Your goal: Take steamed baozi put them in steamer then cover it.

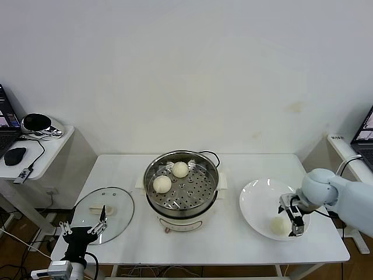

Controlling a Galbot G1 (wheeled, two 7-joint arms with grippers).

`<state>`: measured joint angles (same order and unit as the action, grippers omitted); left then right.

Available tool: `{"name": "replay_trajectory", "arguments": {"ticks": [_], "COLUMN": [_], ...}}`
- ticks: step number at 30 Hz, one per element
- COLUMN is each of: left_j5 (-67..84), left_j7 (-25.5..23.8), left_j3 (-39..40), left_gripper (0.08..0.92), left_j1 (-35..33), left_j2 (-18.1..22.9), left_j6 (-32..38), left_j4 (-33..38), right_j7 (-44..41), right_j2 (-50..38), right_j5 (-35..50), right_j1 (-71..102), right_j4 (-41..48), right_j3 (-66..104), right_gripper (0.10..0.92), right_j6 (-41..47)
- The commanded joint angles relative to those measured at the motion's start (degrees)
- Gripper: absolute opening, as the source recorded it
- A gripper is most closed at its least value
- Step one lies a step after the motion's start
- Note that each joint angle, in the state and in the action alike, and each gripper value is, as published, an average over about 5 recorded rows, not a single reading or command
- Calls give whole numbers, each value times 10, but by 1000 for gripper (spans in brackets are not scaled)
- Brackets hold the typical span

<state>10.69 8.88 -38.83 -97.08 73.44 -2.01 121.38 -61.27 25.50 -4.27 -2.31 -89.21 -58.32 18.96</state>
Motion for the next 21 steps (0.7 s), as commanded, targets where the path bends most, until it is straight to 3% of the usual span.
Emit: {"name": "replay_trajectory", "arguments": {"ticks": [1, 9, 21], "left_j5": [-1, -2, -2], "left_j7": [0, 0, 0], "left_j3": [2, 1, 3], "left_gripper": [823, 823, 823], "left_j1": [2, 2, 1], "left_j2": [1, -1, 0], "left_j6": [0, 0, 1], "left_j4": [-3, -4, -1], "right_j7": [5, 7, 6], "right_j2": [20, 30, 27], "right_j5": [-13, -15, -17], "right_j1": [60, 74, 68], "right_j4": [34, 44, 41], "right_j3": [42, 60, 68], "right_gripper": [823, 793, 610], "right_j6": [0, 7, 11]}}
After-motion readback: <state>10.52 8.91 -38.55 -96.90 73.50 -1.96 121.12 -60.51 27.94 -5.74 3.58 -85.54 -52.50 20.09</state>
